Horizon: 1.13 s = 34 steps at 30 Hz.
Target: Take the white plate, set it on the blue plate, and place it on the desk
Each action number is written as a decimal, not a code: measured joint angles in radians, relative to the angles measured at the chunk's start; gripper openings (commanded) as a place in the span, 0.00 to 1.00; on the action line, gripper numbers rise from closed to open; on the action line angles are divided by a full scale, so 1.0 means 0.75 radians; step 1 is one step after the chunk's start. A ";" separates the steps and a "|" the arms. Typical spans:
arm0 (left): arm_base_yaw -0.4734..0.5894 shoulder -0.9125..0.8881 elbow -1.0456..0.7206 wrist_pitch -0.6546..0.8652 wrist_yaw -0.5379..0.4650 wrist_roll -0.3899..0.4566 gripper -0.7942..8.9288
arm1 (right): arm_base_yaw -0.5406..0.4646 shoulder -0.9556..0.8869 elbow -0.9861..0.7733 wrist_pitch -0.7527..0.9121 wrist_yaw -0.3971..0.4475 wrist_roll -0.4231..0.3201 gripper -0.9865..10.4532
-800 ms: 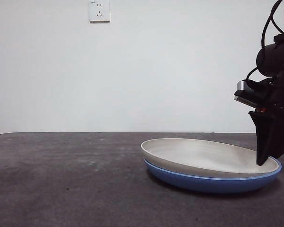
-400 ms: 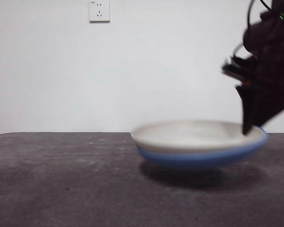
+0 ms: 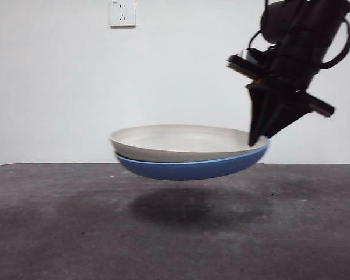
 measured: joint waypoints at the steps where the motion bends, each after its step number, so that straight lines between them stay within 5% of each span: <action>1: 0.000 0.000 0.000 0.000 0.000 0.002 0.76 | 0.017 0.013 0.000 0.022 -0.004 0.013 0.09; 21: 0.000 0.000 0.000 -0.006 0.000 0.016 0.76 | 0.061 0.299 0.003 0.140 -0.023 0.081 0.10; 29: 0.000 0.000 0.000 -0.007 0.000 0.016 0.76 | 0.064 0.297 0.003 0.121 -0.008 0.079 0.43; 34: 0.000 0.000 0.000 -0.008 0.000 0.016 0.76 | 0.063 0.229 0.003 0.072 0.055 0.064 0.44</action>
